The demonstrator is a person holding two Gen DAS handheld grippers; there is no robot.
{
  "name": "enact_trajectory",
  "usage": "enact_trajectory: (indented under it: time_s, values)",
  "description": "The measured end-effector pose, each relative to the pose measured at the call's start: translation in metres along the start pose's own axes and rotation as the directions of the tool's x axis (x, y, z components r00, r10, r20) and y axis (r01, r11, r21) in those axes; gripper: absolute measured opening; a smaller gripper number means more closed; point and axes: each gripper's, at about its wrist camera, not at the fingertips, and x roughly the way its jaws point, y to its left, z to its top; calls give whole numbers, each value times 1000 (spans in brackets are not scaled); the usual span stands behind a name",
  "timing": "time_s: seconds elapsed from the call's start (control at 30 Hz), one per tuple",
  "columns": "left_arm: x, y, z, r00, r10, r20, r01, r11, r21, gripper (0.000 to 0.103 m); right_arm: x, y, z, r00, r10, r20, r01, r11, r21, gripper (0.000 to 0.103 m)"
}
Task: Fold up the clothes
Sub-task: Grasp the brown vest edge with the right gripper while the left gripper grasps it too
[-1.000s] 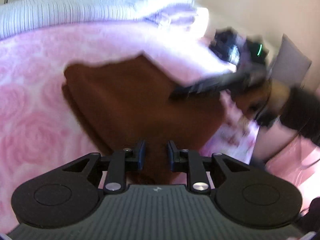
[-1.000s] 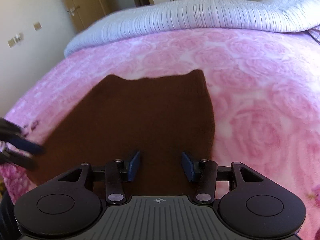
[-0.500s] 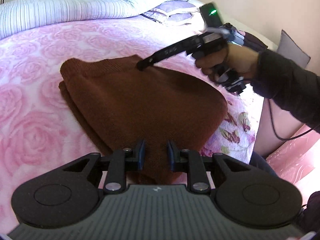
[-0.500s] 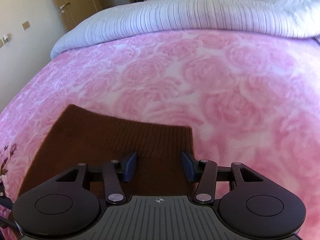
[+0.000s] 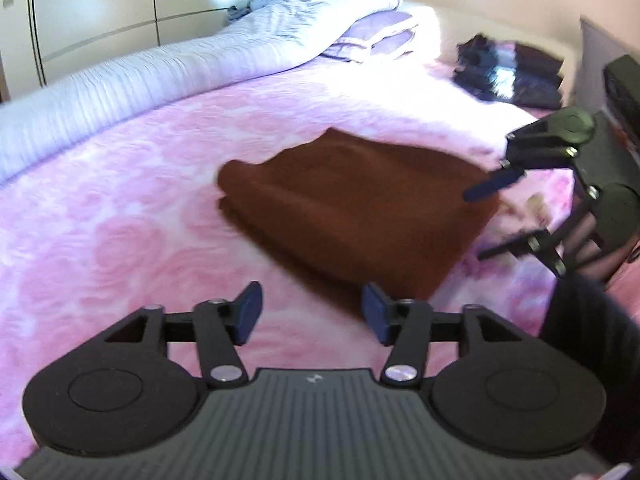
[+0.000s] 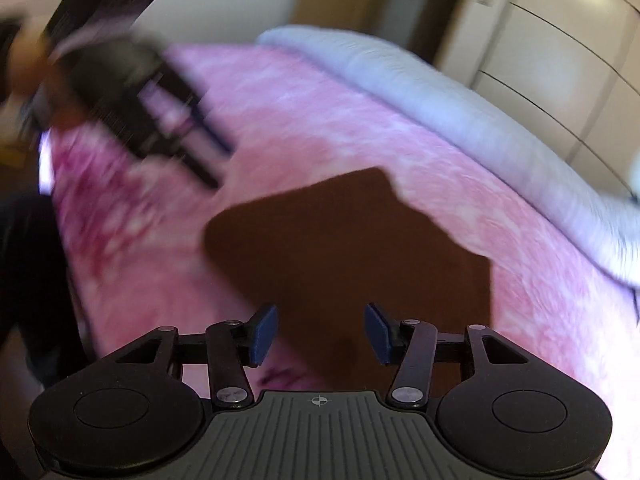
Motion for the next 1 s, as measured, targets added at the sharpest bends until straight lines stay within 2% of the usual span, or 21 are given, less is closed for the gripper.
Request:
enact_trajectory:
  time_s: [0.03,0.13,0.23,0.3,0.37,0.5,0.63,0.77,0.83,0.87,0.9,0.93,1.0]
  values:
    - [-1,-2,-2,1000,19,0,-19,999,28,64,9,12,0,1000,-14,-18,13,998,-54,52]
    - [0,-11,-6,996,86,-1,-85,985,152,67,39,37,1,994,-101,-41,90,972,-219,52]
    - [8,-27,-11,988,154,9,-149,940,307,77,67,51,2,982,-180,-52,151,926,-345,51]
    - [18,-41,-17,981,191,19,-180,882,436,81,72,51,-1,983,-179,-50,147,914,-378,34]
    - [29,-54,-26,974,222,46,-209,803,559,83,70,48,-5,984,-175,-39,145,904,-403,23]
    - [52,-76,-36,965,225,136,-251,636,730,88,34,21,-17,984,-176,-17,155,906,-393,19]
    - [77,-91,-33,967,181,177,-248,534,809,88,-1,-14,-49,981,-187,-54,149,900,-409,19]
    - [96,-107,-35,971,126,202,-237,432,870,88,-17,-32,-85,981,-174,-89,122,900,-418,19]
    - [102,-112,-36,969,109,220,-245,381,892,88,-20,-32,-96,976,-194,-97,137,899,-417,22]
    - [105,-112,-36,969,106,223,-246,367,897,88,-19,-30,-99,971,-214,-104,152,895,-420,32]
    - [107,-112,-35,969,103,224,-246,360,900,88,-18,-26,-101,962,-248,-116,179,891,-417,39]
    - [108,-112,-35,970,101,223,-244,355,902,89,-20,-17,-102,950,-285,-130,213,892,-400,52]
    - [111,-112,-34,971,98,219,-239,354,904,89,-25,-1,-102,927,-340,-158,270,897,-349,55]
